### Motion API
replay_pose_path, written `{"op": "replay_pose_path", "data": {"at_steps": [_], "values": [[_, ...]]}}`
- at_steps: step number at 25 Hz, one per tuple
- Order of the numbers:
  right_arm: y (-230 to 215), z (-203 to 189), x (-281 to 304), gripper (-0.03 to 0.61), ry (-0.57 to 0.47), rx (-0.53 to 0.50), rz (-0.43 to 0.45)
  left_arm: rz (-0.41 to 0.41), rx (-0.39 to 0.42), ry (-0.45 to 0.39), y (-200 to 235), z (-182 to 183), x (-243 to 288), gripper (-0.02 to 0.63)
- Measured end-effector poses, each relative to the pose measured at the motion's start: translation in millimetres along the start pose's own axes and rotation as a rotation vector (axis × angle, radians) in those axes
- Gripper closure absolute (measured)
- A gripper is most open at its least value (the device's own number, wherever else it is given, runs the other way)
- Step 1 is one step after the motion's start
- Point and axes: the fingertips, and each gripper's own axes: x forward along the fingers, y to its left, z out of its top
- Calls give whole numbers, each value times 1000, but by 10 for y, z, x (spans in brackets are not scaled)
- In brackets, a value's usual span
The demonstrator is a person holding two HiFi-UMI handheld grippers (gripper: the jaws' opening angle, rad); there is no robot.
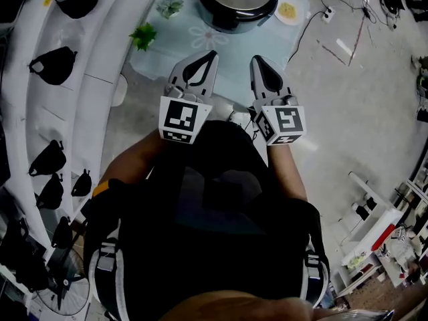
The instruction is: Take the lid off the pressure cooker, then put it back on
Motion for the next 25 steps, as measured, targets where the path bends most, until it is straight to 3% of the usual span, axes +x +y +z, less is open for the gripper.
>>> {"op": "replay_pose_path", "data": {"at_steps": [16, 25], "values": [[25, 328, 647, 558, -12, -55, -82, -56, -13, -49, 817, 182, 179, 604], [-184, 434, 968, 436, 2, -135, -3, -39, -15, -35, 921, 207, 470, 604]]}}
